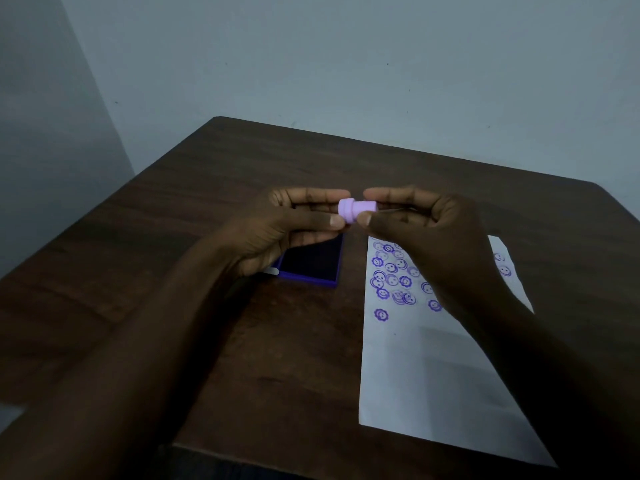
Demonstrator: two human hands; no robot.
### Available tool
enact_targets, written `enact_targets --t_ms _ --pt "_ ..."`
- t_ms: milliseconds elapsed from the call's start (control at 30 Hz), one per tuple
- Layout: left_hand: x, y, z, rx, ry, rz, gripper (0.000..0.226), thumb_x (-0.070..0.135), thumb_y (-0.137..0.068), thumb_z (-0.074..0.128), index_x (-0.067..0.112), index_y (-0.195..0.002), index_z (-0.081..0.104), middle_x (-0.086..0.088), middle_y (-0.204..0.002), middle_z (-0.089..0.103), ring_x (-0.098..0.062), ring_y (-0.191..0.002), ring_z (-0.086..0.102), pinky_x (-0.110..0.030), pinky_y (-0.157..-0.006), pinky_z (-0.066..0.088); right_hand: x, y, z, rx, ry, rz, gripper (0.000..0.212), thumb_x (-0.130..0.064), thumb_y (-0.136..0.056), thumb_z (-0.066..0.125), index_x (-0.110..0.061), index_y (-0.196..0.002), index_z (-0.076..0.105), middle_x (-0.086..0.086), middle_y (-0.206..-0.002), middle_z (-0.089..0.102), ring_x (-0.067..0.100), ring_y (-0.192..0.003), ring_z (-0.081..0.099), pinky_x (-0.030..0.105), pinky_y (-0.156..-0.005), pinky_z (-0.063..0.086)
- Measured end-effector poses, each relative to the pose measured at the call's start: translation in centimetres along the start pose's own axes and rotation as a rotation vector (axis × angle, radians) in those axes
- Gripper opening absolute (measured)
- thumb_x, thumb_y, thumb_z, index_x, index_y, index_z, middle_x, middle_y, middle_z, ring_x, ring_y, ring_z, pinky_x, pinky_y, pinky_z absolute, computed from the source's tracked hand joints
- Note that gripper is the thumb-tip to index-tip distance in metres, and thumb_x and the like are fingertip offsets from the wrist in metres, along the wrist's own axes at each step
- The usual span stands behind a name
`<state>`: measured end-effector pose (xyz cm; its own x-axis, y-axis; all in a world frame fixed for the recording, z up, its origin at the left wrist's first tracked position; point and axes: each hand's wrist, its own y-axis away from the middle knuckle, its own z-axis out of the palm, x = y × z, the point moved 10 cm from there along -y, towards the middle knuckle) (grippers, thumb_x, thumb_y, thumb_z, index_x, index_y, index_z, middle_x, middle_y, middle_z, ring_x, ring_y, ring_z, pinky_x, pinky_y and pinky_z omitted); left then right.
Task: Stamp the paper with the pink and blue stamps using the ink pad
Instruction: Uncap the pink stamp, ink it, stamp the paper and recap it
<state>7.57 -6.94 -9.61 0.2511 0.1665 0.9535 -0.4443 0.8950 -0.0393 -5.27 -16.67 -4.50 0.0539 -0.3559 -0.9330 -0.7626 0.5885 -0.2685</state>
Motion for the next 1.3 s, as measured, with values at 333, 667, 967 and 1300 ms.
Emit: enact_targets --t_ms 333,667,967,1300 --pt "0.1 -0.1 -0.2 -0.006 -0.030 0.028 0.031 0.004 -0.066 0.071 0.017 -0.092 0.081 -0.004 -0.095 0.081 -0.014 -0.087 0.077 -0.020 -0.072 0.059 0.6 -0.4 0.0 0.003 0.049 -0.020 0.038 -0.017 -0.072 0.084 -0.008 -0.108 0.075 0.005 -0.099 0.079 0.010 -0.088 0.076 0.031 -0.086 0.061" --pt "0.5 -0.5 -2.2 0.145 -0.061 0.041 0.042 0.026 -0.065 0.078 0.026 -0.106 0.076 0.003 -0.108 0.078 -0.010 -0.092 0.075 -0.022 -0.070 0.059 -1.2 -3.9 -4.5 0.035 0.019 -0.021 0.032 -0.008 -0.075 0.081 -0.011 -0.107 0.076 0.003 -0.092 0.080 0.009 -0.080 0.075 0.021 -0.067 0.057" --pt "1.4 0.0 -6.0 0.354 -0.046 0.027 0.044 0.049 -0.069 0.071 0.030 -0.108 0.073 0.008 -0.103 0.078 -0.005 -0.085 0.075 -0.021 -0.062 0.058 2.5 -11.2 -6.9 -0.017 0.736 -0.006 0.032 -0.030 -0.066 0.086 -0.024 -0.097 0.080 -0.010 -0.084 0.075 -0.012 -0.065 0.061 -0.006 -0.057 0.035" --pt "1.0 -0.2 -6.3 0.363 -0.071 -0.005 0.044 0.053 -0.067 0.070 0.031 -0.105 0.074 0.009 -0.103 0.078 -0.003 -0.078 0.073 -0.021 -0.061 0.058 6.3 -12.6 -3.8 -0.126 0.834 -0.031 0.032 -0.023 -0.068 0.086 -0.013 -0.098 0.079 0.004 -0.092 0.079 0.000 -0.066 0.062 -0.002 -0.051 0.038"
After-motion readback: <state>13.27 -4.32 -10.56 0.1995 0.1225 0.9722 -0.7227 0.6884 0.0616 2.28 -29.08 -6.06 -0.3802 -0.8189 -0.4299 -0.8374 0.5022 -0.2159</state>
